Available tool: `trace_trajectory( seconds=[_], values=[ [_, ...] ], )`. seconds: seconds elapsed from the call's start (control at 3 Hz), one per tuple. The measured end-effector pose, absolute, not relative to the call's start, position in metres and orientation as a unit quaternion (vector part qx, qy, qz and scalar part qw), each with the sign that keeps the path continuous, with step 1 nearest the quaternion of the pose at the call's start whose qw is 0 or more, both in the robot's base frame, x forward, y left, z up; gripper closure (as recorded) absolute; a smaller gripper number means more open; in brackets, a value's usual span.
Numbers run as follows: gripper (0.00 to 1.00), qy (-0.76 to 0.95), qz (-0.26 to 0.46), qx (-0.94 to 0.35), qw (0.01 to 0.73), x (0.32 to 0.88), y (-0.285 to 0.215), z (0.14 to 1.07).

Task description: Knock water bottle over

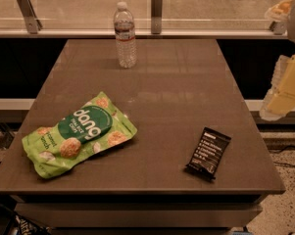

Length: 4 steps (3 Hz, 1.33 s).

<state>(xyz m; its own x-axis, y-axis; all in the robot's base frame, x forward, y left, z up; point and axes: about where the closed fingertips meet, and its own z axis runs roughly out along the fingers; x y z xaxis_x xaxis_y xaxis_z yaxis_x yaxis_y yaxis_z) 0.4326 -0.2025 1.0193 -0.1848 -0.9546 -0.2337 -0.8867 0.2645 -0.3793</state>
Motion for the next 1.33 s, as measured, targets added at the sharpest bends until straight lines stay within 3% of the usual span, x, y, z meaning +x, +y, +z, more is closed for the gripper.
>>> trace_trajectory(
  seconds=[0.67, 1.33],
  values=[
    [0.00, 0.775, -0.076, -0.583, 0.232, 0.439, -0.200, 1.026],
    [0.00, 0.806, -0.054, -0.509, 0.297, 0.465, -0.201, 1.033]
  ],
)
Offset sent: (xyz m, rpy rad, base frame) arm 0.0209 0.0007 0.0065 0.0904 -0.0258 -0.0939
